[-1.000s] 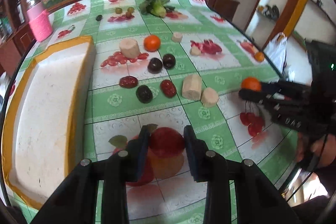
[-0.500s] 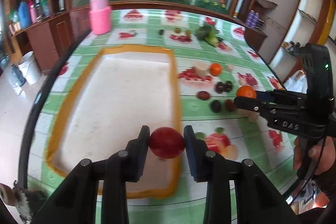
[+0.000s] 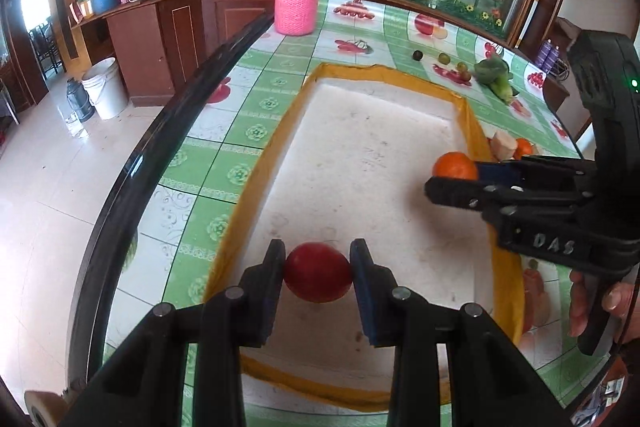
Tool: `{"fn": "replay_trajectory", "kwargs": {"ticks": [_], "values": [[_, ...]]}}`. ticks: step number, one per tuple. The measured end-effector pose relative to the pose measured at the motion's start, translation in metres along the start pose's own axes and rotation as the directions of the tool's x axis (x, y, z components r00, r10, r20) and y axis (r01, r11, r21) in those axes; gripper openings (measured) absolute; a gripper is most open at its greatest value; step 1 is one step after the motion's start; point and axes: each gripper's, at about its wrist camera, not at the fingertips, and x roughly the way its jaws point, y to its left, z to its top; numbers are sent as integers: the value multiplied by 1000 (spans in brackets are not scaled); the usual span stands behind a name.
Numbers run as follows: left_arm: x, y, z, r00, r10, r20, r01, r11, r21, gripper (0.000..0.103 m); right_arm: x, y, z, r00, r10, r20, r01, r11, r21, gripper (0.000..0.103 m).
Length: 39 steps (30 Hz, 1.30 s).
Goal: Organize fruits
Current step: 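Carry both fruits over the white tray and open both grippers to release, then grasp the round beige slice with the right gripper while the left grasps a beige cube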
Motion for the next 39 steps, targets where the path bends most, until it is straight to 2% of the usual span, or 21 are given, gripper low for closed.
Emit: {"fn": "replay_trajectory", "kwargs": {"ticks": [12,16,18,24,26,28,34,39], "values": [[17,6,-9,998,46,-52,-42,996,81,37,29,9,1,996,-67,-51,63,996,-61,34],[15,8,-13,998,41,-50,-37,996,82,38,30,13,0,996,-77,-46,73,994,-84,41],[13,9,-15,998,47,-47,-43,996,80,40,30,15,-1,995,-91,-45,86,992,-96,42],[-4,10,-22,998,61,-29,-59,996,64,53,15,17,-8,995,-101,-18,99,990,-106,42],[-11,9,-24,997,71,-16,-70,996,62,62,7,17,-12,995,-101,-8,100,990,-101,42],[-19,6,-26,997,81,-2,-80,995,62,67,-2,16,-16,995,-99,2,99,991,-90,43],[-38,-6,-30,995,91,26,-93,994,60,77,-35,13,-33,996,-85,42,87,995,-51,45],[-45,-21,-28,996,76,39,-78,996,51,79,-64,9,-52,991,-104,89,108,993,-43,56]]}}
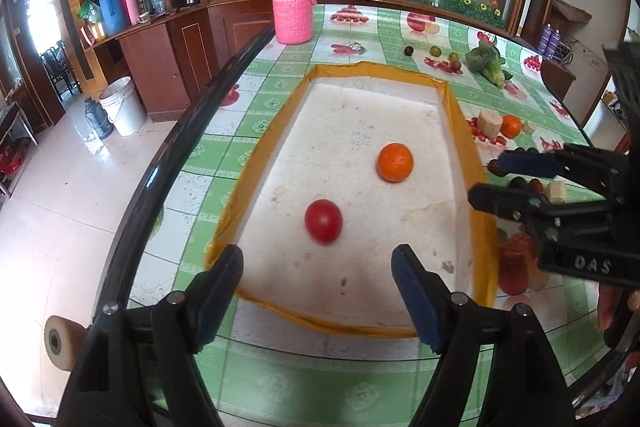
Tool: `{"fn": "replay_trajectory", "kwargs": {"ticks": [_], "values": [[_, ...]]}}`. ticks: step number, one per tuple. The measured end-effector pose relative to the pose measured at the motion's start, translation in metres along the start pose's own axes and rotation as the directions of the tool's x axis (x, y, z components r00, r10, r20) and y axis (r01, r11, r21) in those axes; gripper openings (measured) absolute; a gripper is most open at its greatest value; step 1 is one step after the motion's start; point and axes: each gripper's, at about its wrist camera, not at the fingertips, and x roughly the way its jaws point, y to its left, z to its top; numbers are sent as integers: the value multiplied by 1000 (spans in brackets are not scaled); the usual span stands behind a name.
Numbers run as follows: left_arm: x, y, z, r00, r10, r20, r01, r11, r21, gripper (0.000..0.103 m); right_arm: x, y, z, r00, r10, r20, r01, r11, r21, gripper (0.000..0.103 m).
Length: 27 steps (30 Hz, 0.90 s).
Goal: Organize fruits
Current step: 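Grasp the round beige slice with the right gripper while the left grasps a beige cube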
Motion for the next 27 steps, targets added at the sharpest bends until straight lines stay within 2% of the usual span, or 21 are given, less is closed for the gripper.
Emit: {"fn": "replay_trajectory", "kwargs": {"ticks": [6,11,19,23,27], "values": [[-3,-29,5,1000,-28,2,28,999,27,79,-30,-21,-30,999,-43,18,43,998,38,57],[-5,-61,7,998,-70,-5,70,995,64,79,-52,-47,-63,997,-77,18,74,991,113,57],[-11,-115,5,987,-157,-26,159,979,130,79,-72,-112,-112,988,-151,-20,151,950,272,58],[-11,-136,1,983,-177,-50,183,970,157,80,-68,-142,-119,989,-146,-30,148,932,330,58],[-12,-150,-5,981,-181,-75,191,967,171,80,-55,-153,-121,993,-114,-45,122,937,328,58]]}}
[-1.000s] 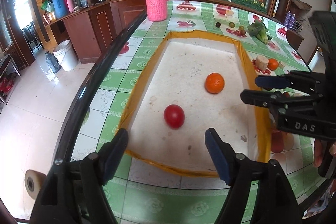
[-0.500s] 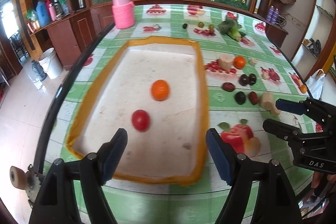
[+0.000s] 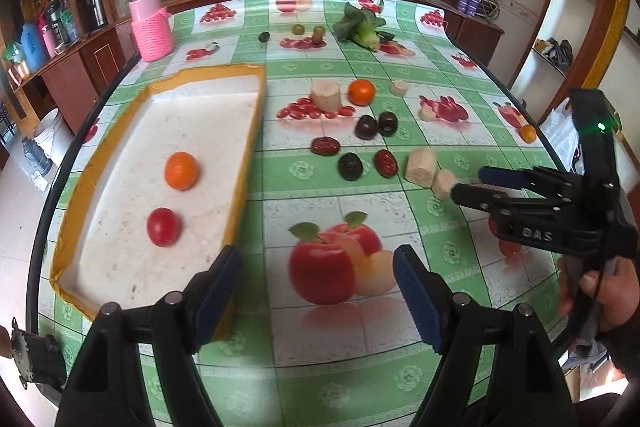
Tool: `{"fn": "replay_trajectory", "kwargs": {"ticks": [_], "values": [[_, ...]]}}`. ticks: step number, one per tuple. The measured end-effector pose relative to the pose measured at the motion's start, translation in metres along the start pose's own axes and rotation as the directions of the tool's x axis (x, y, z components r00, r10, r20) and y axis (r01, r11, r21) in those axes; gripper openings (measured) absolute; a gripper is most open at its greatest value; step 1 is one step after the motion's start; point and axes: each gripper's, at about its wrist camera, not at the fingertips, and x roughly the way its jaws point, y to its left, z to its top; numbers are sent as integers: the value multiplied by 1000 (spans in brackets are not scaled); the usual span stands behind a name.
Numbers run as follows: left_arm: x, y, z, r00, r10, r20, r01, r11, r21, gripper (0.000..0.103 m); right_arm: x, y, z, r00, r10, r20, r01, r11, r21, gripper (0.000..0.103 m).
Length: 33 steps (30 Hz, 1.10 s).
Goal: Organize fruits
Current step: 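Grasp the round beige slice with the right gripper while the left grasps a beige cube, then carry the beige slice and cube into the tray and release both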
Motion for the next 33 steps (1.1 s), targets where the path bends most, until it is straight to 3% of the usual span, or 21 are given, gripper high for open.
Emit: {"fn": "replay_trajectory", "kwargs": {"ticks": [5,10,16,19,22,27,28,30,31,33], "values": [[3,-10,-4,1000,9,-24,-9,1000,4,80,18,7,0,999,47,-26,-49,996,-70,55],[10,-21,1,999,6,-38,-6,1000,3,80,24,6,0,999,48,-9,-49,991,-125,29],[26,-53,23,999,-32,-21,33,998,45,80,-2,-19,-10,999,33,30,-31,996,-88,29],[47,-74,35,997,-58,-48,60,997,56,81,-17,-35,-20,999,3,42,0,997,-71,29],[69,-88,46,995,-73,-73,73,997,-8,81,-25,-49,-26,999,-13,48,16,999,-45,29],[95,-94,58,997,-4,-72,-7,987,-158,80,-33,-65,-33,998,-4,57,3,1000,9,29],[99,-95,59,997,11,-74,-24,984,-176,79,-33,-67,-34,998,1,58,-2,1000,18,29],[107,-97,60,996,30,-82,-45,980,-194,61,-34,-70,-35,998,7,59,-9,1000,29,29],[113,-97,59,995,29,-100,-48,979,-199,44,-34,-71,-35,998,10,59,-12,999,32,29],[112,-96,55,996,32,-79,-47,978,-203,42,-34,-72,-36,998,14,60,-16,999,35,29]]}}
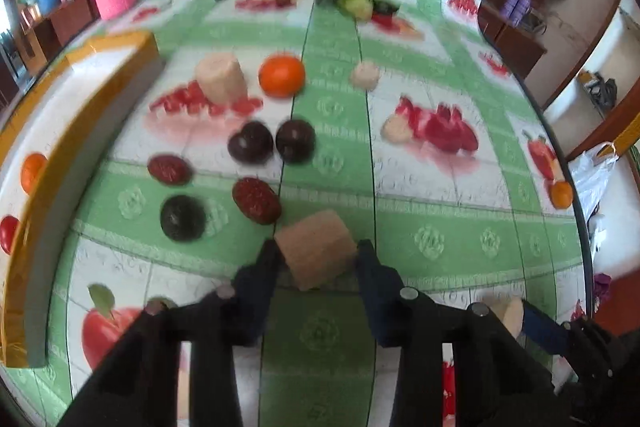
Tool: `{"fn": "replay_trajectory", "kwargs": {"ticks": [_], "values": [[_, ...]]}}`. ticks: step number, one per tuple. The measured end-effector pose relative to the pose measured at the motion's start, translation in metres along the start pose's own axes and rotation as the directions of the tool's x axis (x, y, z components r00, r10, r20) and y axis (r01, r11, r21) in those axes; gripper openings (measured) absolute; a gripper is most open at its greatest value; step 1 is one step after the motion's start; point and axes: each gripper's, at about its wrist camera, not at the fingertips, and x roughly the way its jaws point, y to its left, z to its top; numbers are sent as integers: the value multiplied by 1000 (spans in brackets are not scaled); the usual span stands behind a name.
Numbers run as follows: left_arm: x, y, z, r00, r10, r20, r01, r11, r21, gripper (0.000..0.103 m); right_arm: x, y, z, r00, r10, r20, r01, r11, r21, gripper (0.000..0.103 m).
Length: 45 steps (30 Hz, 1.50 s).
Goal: Organize fruits
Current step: 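Carry the beige slice and cube into the tray and release both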
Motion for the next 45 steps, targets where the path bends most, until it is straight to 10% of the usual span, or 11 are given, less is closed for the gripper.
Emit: {"fn": "replay_trajectory", "kwargs": {"ticks": [24,45], "values": [[-88,77,-45,984,-156,83,152,987,50,41,4,45,8,1000,1,-8,-1,998,-57,29],[-132,225,-32,977,32,212,-4,991,-131,41,38,176,87,989,146,0,-144,971,-193,29]]}}
